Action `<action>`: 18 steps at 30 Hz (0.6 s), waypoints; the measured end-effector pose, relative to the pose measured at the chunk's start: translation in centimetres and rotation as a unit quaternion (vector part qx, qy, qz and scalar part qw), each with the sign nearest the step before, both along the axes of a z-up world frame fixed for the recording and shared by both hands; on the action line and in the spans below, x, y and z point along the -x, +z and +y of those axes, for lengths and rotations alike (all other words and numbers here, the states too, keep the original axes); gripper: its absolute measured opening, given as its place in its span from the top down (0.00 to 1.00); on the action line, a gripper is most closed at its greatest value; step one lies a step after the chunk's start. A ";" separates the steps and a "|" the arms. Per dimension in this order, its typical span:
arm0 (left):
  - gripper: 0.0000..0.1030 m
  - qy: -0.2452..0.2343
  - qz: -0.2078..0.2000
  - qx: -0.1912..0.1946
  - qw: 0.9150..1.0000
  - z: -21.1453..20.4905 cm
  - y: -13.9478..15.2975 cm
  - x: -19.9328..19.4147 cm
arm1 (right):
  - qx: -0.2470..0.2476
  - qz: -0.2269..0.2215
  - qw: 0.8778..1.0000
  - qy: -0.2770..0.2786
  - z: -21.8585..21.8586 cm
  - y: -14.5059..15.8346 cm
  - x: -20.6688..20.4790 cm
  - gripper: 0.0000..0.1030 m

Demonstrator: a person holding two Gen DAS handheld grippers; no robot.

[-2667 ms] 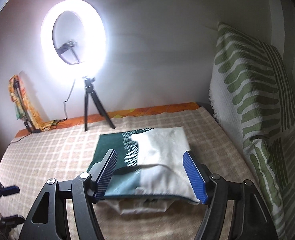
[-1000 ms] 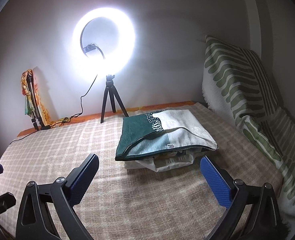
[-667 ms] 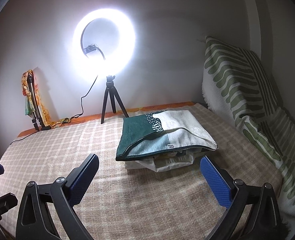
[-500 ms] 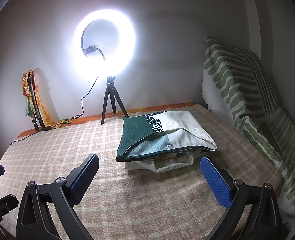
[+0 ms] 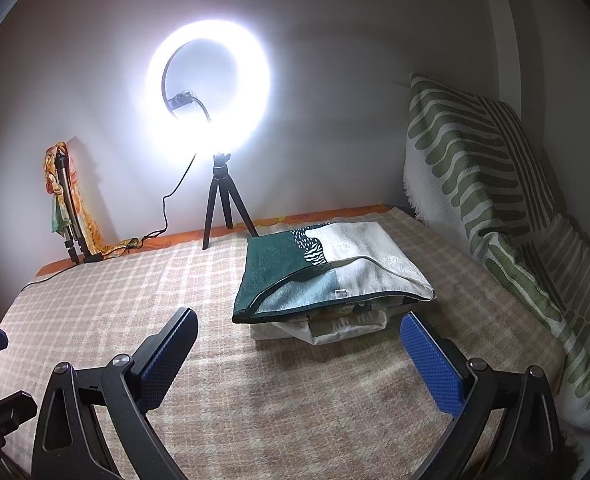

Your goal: Fold small clothes

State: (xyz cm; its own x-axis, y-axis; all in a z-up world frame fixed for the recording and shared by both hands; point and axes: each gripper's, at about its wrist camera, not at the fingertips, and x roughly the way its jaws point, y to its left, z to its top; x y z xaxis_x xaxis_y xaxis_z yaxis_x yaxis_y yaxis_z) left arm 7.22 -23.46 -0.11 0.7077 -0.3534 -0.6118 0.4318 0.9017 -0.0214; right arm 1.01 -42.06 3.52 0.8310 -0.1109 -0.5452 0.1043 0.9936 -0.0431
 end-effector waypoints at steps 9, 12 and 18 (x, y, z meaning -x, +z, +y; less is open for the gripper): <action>0.01 0.002 -0.009 -0.004 1.000 0.1 0.2 0.2 | 0.001 0.002 1.000 0.001 0.3 0.1 0.1 0.00; 0.01 0.002 -0.012 -0.003 1.000 0.3 0.3 0.2 | 0.002 0.001 1.000 0.002 0.5 0.1 0.0 0.00; 0.01 0.001 -0.015 -0.003 1.000 0.5 0.5 0.3 | 0.002 0.000 1.000 0.002 0.6 0.0 0.2 0.00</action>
